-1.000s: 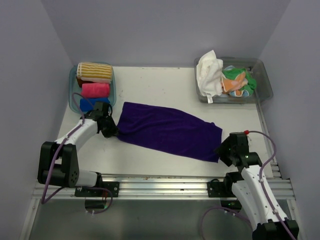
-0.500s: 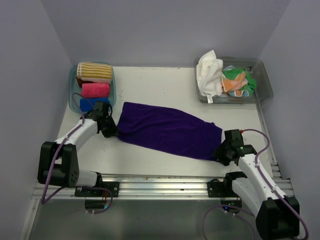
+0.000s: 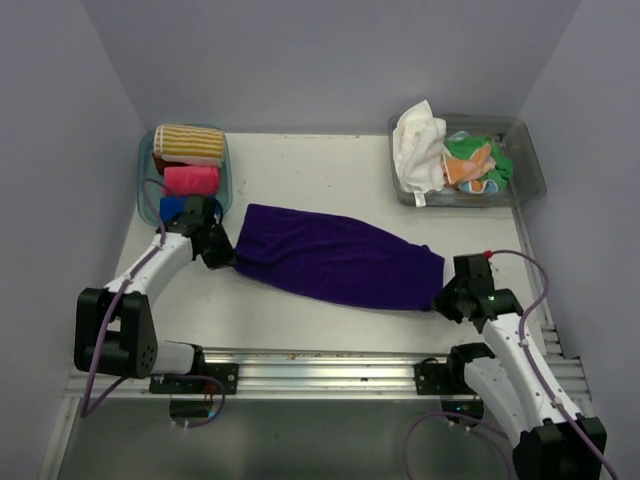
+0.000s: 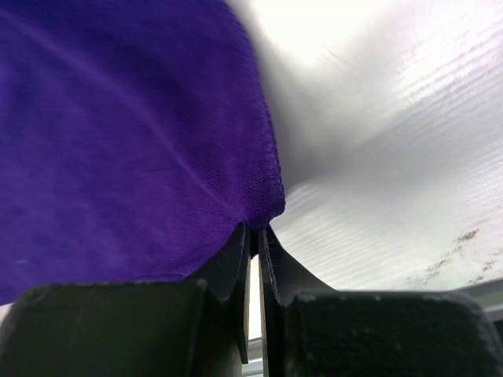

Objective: Roll the towels
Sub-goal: Flatten the towel

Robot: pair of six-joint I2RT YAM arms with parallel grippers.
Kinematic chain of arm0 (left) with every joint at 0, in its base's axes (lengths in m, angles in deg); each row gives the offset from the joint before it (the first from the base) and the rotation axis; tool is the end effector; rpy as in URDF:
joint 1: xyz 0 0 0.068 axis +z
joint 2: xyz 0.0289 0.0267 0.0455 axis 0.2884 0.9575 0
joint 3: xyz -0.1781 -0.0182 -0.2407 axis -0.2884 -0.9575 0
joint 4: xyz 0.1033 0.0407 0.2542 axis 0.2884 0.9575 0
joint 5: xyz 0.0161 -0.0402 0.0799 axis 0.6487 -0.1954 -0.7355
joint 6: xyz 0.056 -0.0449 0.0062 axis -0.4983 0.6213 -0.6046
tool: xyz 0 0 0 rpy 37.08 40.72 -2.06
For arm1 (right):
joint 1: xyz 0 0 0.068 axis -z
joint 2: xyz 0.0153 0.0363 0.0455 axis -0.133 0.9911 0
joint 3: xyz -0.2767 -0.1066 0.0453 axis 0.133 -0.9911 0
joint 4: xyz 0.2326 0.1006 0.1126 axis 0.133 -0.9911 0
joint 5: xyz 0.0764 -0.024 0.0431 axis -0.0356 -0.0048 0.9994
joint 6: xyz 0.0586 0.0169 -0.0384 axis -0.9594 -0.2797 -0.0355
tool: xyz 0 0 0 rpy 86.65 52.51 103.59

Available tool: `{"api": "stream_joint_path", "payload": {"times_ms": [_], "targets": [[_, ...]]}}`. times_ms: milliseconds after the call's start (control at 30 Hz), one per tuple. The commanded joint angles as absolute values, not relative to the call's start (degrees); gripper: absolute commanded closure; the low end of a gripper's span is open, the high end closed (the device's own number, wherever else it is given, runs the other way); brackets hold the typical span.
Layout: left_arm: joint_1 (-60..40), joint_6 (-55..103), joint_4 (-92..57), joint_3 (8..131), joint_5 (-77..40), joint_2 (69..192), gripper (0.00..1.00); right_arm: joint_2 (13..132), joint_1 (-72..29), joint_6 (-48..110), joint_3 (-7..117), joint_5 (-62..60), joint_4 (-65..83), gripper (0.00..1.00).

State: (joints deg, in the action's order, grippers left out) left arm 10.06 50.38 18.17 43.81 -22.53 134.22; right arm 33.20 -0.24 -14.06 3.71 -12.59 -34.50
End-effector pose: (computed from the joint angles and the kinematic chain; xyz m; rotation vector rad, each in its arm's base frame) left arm 0.2683 -0.0360 0.1890 -0.7227 2.6675 -0.3194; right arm 0.1332 0.0142 0.1695 1.0208 2.4690 0.2517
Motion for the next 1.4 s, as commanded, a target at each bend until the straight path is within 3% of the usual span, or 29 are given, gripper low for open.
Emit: {"api": "stream_joint_path", "payload": {"times_ms": [0, 267, 467, 900, 1133, 1367], "targets": [[10.52, 47.61, 20.33, 52.79, -20.59, 128.84, 1.0, 32.47, -0.44, -12.7, 14.06, -17.12, -38.43, 1.0], [10.52, 44.53, 27.98, 76.85, -20.23, 123.99, 1.0, 36.07, -0.35, -4.44, 41.84, -26.09, -45.02, 1.0], [10.61, 43.65, 31.32, 87.68, -20.49, 120.39, 1.0, 35.2, -0.35, -0.57, 57.14, -31.62, -50.91, 1.0], [10.52, 44.17, 34.57, 90.6, -20.84, 105.36, 1.0, 27.55, -0.35, 0.23, 76.12, -30.15, -64.27, 1.0], [10.52, 45.14, 37.66, 89.73, -22.86, 101.66, 1.0, 25.44, -0.35, -3.12, 74.48, -25.39, -65.69, 1.0], [10.52, 46.02, 33.27, 76.56, -25.77, 110.42, 1.0, 29.56, -0.27, -0.84, 54.2, -26.44, -53.14, 1.0]]}}
